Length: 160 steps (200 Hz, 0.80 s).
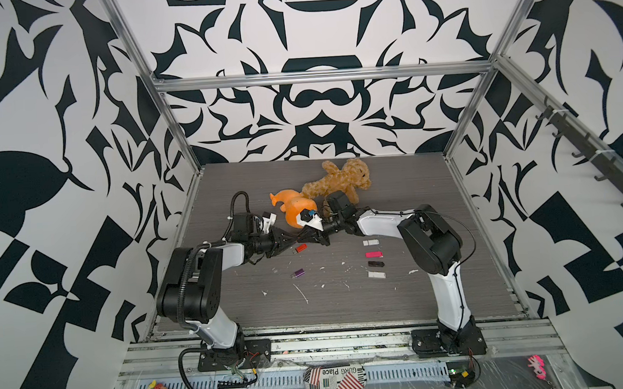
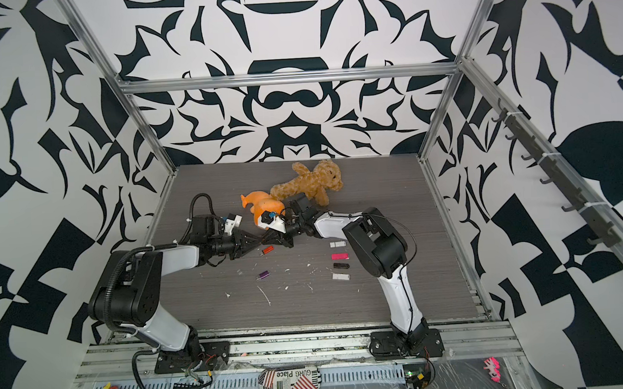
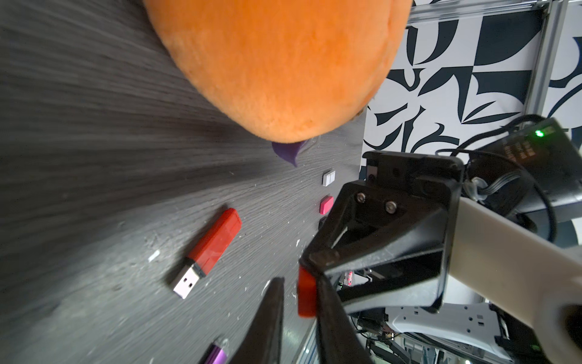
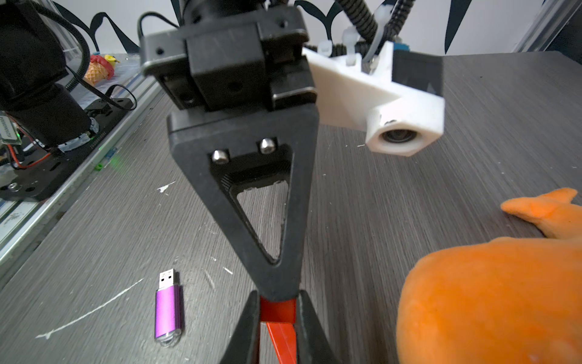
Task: Close the usb drive cover
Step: Pick up the cover from the center of the board.
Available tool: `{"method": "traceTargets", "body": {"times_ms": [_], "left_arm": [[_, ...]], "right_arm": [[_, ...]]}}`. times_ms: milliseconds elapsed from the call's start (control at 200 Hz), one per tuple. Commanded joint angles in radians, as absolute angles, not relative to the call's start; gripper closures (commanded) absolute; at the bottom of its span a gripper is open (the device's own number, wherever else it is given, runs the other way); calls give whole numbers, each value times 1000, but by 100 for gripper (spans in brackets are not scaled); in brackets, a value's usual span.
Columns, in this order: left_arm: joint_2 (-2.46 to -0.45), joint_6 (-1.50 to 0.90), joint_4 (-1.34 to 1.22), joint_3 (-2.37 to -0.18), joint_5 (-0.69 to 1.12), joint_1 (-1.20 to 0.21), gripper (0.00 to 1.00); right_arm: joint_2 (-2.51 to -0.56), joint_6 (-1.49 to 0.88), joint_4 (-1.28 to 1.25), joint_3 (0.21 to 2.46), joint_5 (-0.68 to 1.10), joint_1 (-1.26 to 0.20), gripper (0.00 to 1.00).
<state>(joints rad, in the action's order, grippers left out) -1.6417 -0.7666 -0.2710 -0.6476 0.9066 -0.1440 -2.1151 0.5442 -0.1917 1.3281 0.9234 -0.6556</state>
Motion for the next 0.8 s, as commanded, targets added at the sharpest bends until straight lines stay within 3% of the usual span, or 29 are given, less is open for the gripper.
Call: {"method": "traceTargets", "body": {"times_ms": [0,290,475,580,795], "left_arm": [[-1663,-788,-291,-641,914,-152,81],[-1664,-794,-298,-643,921,-153,92],[-1651,-777,-269,-636,919,-153,94],[-1623,-742,-211,-639,903,-148,96],[-1556,-641,-58,-671,866,-110,97]], "right_arm": [[-2105,517,-260,1330,972,-663,83],[-2111,502,-293,1327,962,-664,83],[-2088,550,-290,1316,901,-649,66],[-2064,588,-220,1324,877,-614,59],[-2041,846,92,1378,851,-590,58]]}}
